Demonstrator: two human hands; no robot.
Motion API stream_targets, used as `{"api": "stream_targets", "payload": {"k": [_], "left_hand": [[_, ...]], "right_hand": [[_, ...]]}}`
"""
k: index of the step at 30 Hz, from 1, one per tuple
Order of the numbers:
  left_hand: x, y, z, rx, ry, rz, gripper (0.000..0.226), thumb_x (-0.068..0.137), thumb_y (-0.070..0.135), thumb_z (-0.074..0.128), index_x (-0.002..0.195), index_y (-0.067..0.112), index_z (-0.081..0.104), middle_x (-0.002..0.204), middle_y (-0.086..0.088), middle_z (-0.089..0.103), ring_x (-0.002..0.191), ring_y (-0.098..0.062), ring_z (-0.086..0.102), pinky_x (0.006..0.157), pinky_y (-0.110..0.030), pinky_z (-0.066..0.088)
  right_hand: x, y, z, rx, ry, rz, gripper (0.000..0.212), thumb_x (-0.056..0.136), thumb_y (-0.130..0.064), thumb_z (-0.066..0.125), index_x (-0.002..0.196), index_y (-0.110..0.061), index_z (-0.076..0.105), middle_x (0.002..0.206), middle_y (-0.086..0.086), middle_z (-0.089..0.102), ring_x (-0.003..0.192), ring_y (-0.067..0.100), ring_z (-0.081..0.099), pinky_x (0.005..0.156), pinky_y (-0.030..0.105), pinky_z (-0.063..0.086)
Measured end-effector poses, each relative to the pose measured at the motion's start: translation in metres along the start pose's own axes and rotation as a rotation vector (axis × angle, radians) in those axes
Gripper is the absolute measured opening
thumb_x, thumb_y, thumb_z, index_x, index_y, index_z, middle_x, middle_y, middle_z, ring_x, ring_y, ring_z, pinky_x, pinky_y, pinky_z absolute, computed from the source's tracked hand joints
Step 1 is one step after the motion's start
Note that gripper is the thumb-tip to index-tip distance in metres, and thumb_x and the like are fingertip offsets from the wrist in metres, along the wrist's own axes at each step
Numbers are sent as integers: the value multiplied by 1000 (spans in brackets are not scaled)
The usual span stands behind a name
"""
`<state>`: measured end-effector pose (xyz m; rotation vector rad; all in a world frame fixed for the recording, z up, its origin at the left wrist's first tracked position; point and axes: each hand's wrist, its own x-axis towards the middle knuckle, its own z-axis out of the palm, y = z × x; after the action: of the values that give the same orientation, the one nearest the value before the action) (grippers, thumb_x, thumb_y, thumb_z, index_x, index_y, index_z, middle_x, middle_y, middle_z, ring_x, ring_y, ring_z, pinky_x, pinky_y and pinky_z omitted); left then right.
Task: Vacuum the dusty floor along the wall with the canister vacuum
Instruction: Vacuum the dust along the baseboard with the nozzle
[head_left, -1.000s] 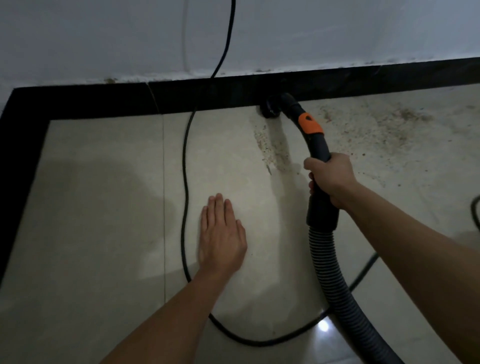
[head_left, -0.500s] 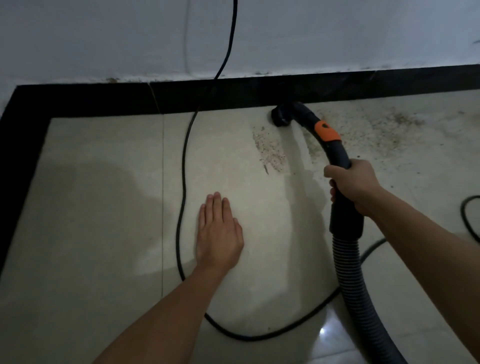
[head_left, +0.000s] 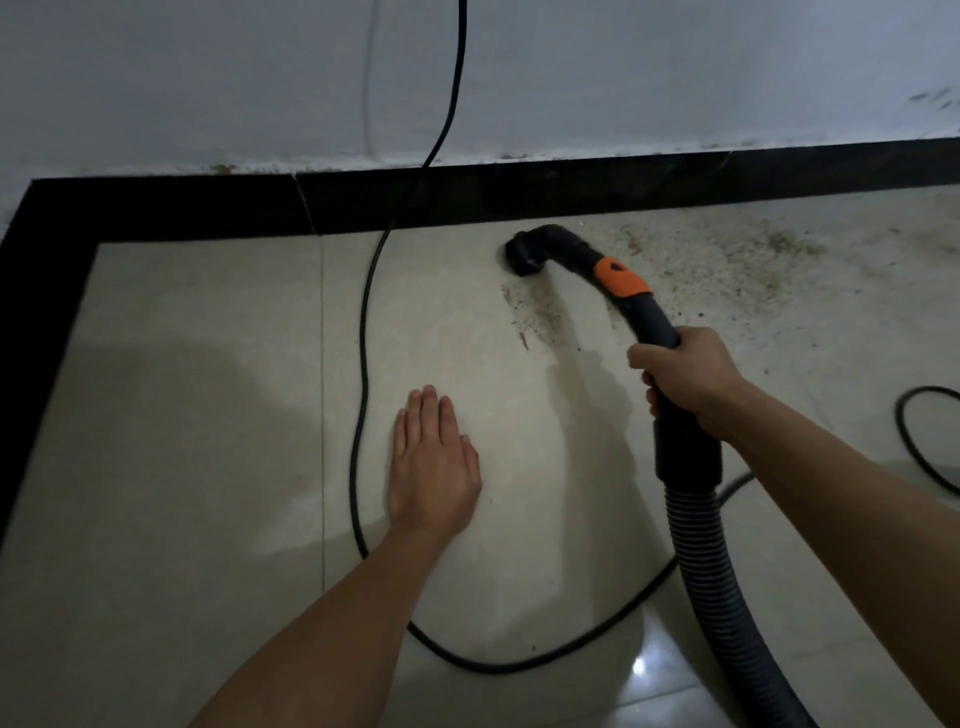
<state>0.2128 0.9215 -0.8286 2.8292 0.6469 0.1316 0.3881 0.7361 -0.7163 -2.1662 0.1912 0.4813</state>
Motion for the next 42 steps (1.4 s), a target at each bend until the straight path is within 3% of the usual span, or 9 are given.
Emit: {"api": "stream_targets", "payload": {"k": [3, 7, 11, 14, 19, 23, 27, 30, 42], "left_hand": [[1, 0, 2, -3, 5, -2, 55, 93, 25, 32, 139, -3, 45, 148, -21, 38, 141, -32, 32, 118, -42, 18], [-1, 1, 1, -3, 2, -6, 56, 93, 25, 31, 138, -4, 45, 148, -22, 38, 140, -33, 32, 118, -42, 17], [0, 0, 1, -10, 10, -3, 56, 93, 26, 29, 138, -4, 45, 148, -22, 39, 140, -33, 32, 118, -42, 18], [-1, -1, 3, -2, 0, -7, 59, 93, 28, 25, 141, -3, 42, 150, -20, 36, 142, -31, 29, 119, -41, 15], [0, -1, 3, 2, -2, -5, 63, 92, 31, 18, 140, -2, 43, 150, -20, 37, 141, -31, 30, 118, -41, 16], [0, -2, 5, 3, -7, -4, 65, 92, 32, 15, 140, -2, 42, 150, -20, 36, 141, -32, 29, 118, -41, 16], [-1, -1, 3, -25, -1, 1, 62, 93, 30, 19, 139, -4, 43, 148, -22, 38, 140, -33, 31, 118, -43, 19], [-1, -2, 4, -35, 9, -3, 57, 93, 27, 28, 138, -5, 44, 148, -22, 38, 140, -34, 32, 117, -43, 19], [-1, -3, 2, -60, 15, 10, 55, 93, 25, 33, 138, -5, 45, 147, -23, 39, 140, -35, 32, 117, -44, 21]], "right_hand": [[-3, 14, -25, 10, 58, 53, 22, 79, -11, 69, 98, -3, 60, 61, 9, 57, 42, 20, 53, 43, 29, 50], [-18, 27, -26, -13, -30, 29, 17, 77, -10, 68, 91, -3, 60, 51, 6, 55, 38, 18, 51, 43, 29, 48], [-25, 25, -10, -55, -8, -29, 17, 77, -14, 68, 89, -6, 59, 59, 10, 58, 41, 21, 54, 44, 30, 49], [-29, 19, 0, -101, -101, -75, 16, 76, -16, 68, 85, -8, 57, 57, 9, 57, 39, 20, 53, 43, 28, 47], [-25, 24, -31, -32, 19, 4, 18, 77, -12, 69, 90, -3, 60, 56, 9, 56, 40, 21, 50, 47, 31, 48], [-36, 40, -54, -56, -43, 31, 18, 76, -11, 69, 88, -2, 59, 49, 4, 54, 39, 20, 50, 45, 30, 48], [-51, 53, -56, -48, -4, 14, 17, 77, -11, 68, 88, -2, 59, 51, 5, 55, 39, 19, 50, 45, 30, 47], [-60, 54, -45, -94, -81, -38, 16, 76, -13, 68, 84, -4, 58, 49, 4, 56, 38, 20, 52, 43, 29, 47], [-57, 29, -15, -86, -72, -82, 18, 74, -15, 68, 87, -8, 57, 57, 7, 56, 38, 18, 52, 42, 28, 46]]}}
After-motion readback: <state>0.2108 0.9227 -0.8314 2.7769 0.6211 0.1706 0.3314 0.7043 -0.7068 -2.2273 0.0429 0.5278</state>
